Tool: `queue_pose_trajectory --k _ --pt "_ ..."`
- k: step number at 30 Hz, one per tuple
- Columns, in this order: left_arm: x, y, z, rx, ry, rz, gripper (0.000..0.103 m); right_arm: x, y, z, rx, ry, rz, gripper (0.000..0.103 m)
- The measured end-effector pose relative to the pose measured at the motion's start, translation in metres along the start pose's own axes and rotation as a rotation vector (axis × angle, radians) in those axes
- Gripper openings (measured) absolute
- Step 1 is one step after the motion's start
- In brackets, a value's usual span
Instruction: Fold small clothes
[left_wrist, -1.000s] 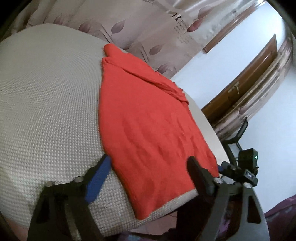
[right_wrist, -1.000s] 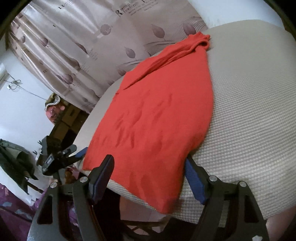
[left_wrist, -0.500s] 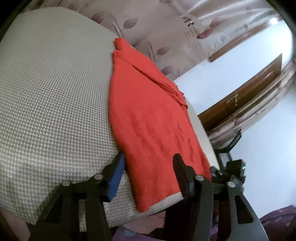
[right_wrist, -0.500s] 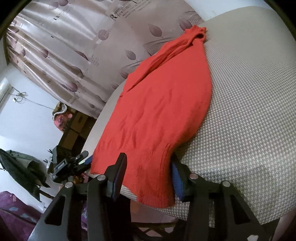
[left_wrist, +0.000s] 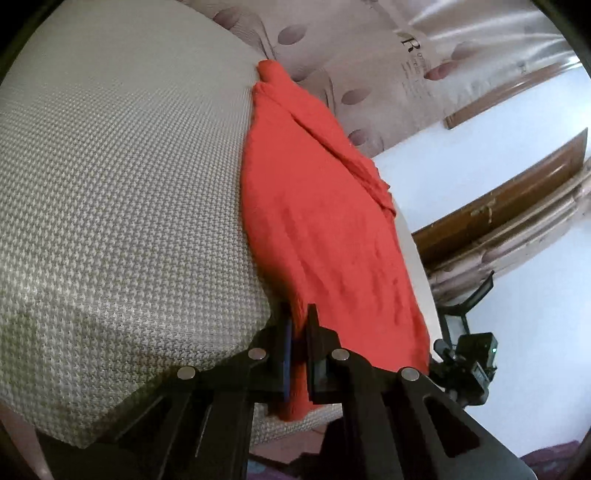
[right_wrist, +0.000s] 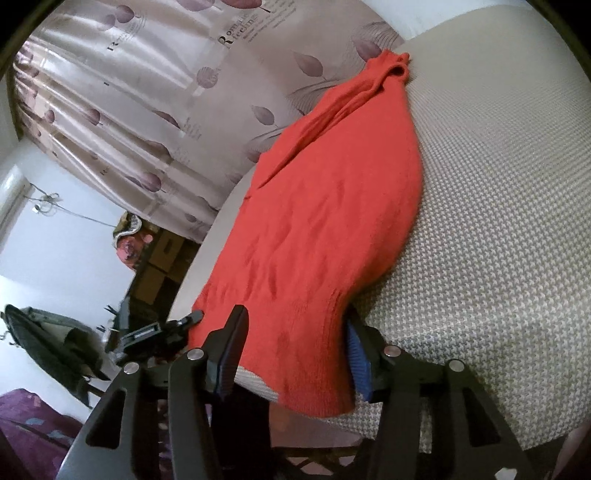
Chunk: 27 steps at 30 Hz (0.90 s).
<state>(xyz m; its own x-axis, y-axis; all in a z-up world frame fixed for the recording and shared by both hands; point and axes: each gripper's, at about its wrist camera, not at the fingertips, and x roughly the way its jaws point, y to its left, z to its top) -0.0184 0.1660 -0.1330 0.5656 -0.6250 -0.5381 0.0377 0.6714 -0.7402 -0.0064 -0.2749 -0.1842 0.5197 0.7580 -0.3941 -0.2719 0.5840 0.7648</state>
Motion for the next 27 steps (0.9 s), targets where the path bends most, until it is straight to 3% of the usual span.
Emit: queue_pose_trajectory --k 5,7,10,14,17,27 --pt "0.001 -0.006 -0.004 0.017 -0.019 0.011 0.006 0.002 0.000 0.003 0.014 0.018 -0.040 0.035" --pt "-0.003 -0.005 -0.004 0.010 -0.033 0.004 0.005 0.007 0.000 0.003 0.019 0.051 -0.061 0.010" --pt "-0.019 -0.004 -0.003 -0.011 -0.085 -0.061 0.005 0.008 0.004 0.000 0.030 0.055 -0.002 0.010" --pt "-0.028 -0.017 0.001 0.055 -0.122 -0.076 0.005 -0.002 0.009 0.004 0.059 0.007 0.079 0.010" --pt "-0.024 -0.026 0.002 0.091 -0.111 -0.068 0.005 -0.008 0.014 0.007 0.041 -0.005 0.085 0.010" --pt "-0.026 -0.016 0.002 0.071 -0.110 -0.064 0.005 -0.012 0.009 0.002 0.073 -0.013 0.099 0.010"
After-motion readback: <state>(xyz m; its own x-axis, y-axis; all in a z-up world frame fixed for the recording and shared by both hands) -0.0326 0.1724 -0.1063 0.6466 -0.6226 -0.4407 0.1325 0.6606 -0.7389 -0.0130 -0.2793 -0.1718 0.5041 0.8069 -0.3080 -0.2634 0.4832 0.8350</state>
